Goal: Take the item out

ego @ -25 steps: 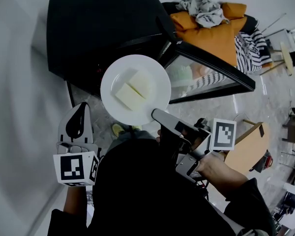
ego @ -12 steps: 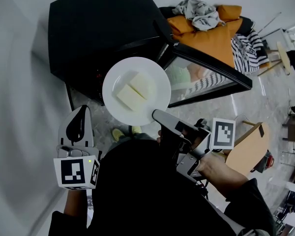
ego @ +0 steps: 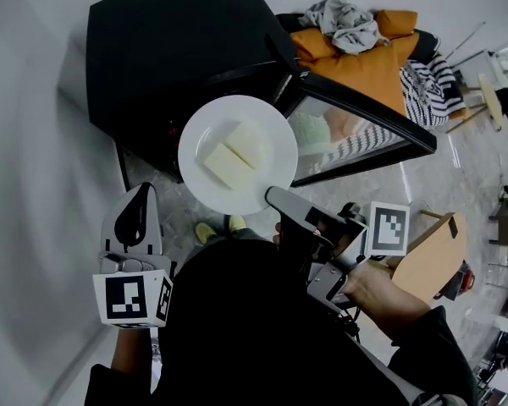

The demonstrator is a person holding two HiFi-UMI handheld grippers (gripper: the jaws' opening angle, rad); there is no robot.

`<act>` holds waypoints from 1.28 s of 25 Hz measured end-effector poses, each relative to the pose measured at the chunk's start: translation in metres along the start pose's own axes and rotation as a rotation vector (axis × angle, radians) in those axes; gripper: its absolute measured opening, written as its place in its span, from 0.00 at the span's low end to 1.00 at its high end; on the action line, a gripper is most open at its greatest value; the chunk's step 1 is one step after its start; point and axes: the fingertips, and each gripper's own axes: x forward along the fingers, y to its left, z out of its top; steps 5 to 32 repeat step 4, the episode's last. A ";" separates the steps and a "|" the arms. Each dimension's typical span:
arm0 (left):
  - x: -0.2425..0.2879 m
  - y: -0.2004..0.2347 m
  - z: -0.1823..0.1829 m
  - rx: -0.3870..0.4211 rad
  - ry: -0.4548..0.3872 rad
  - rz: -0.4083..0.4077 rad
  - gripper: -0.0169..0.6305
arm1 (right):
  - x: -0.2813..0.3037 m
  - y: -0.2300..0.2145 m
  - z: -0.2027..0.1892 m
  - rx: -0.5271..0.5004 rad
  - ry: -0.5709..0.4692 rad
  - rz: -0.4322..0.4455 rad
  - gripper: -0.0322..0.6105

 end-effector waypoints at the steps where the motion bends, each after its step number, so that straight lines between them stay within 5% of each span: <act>1: 0.000 0.000 -0.001 0.001 -0.001 0.000 0.04 | 0.000 -0.001 0.000 -0.003 0.001 -0.001 0.08; 32: 0.000 -0.002 -0.004 0.002 -0.002 0.003 0.04 | -0.001 -0.005 -0.001 -0.004 0.004 -0.003 0.08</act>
